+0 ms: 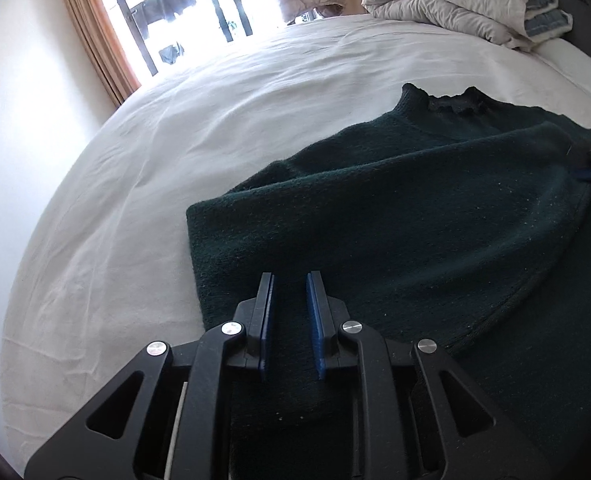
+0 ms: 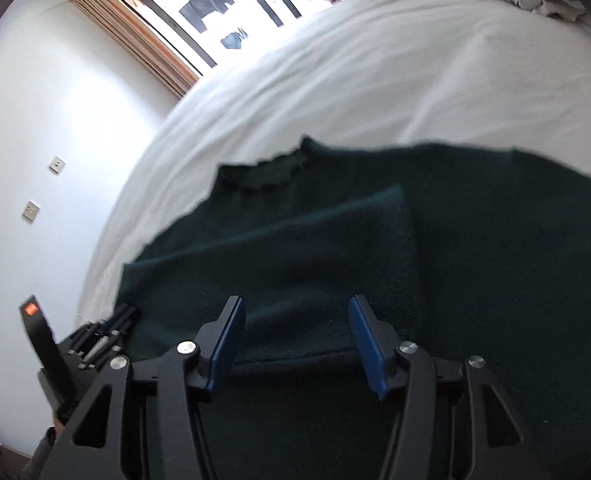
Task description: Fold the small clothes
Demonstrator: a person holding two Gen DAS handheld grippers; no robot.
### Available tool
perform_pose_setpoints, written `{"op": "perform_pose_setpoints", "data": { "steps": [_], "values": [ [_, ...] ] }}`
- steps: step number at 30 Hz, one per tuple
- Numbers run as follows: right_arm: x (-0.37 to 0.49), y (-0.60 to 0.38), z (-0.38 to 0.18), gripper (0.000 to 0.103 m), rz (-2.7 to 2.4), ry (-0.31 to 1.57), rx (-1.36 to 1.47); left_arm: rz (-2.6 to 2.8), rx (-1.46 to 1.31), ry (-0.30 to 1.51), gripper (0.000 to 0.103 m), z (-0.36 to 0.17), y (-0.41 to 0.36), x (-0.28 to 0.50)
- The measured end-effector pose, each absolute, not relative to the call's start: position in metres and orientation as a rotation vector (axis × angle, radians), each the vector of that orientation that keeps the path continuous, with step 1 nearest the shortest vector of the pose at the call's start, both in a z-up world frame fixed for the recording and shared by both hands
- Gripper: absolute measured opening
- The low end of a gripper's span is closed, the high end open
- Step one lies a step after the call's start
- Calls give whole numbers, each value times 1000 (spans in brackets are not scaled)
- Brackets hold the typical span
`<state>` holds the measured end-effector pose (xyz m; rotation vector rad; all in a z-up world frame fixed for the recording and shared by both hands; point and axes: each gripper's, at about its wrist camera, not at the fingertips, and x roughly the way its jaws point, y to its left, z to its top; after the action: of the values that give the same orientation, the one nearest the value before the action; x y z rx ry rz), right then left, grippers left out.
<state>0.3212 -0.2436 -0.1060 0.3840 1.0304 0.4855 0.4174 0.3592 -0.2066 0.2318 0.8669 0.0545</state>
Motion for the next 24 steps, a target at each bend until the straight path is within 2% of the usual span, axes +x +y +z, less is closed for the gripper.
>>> {"op": "perform_pose_setpoints", "data": {
  "steps": [2, 3, 5, 6, 9, 10, 12, 19, 24],
  "values": [
    [321, -255, -111, 48, 507, 996, 446, 42, 198, 870, 17, -207, 366, 419],
    [320, -265, -112, 40, 506, 998, 488, 37, 184, 871, 17, -209, 367, 420],
    [314, -297, -111, 37, 473, 986, 553, 34, 174, 872, 17, -210, 369, 421],
    [308, -315, -109, 43, 436, 976, 566, 37, 179, 870, 17, -209, 370, 419],
    [283, -385, -104, 44, 279, 922, 672, 50, 205, 868, 17, -209, 367, 418],
    [269, -413, -102, 51, 249, 886, 740, 53, 210, 867, 17, -209, 366, 418],
    [237, -468, -97, 57, 150, 802, 847, 57, 215, 866, 17, -209, 365, 419],
    [128, -623, -119, 58, -209, 625, 1146, 65, 229, 861, 17, -212, 361, 422],
    [87, -675, -136, 58, -318, 487, 1326, 66, 228, 861, 17, -212, 358, 420]
  ]
}}
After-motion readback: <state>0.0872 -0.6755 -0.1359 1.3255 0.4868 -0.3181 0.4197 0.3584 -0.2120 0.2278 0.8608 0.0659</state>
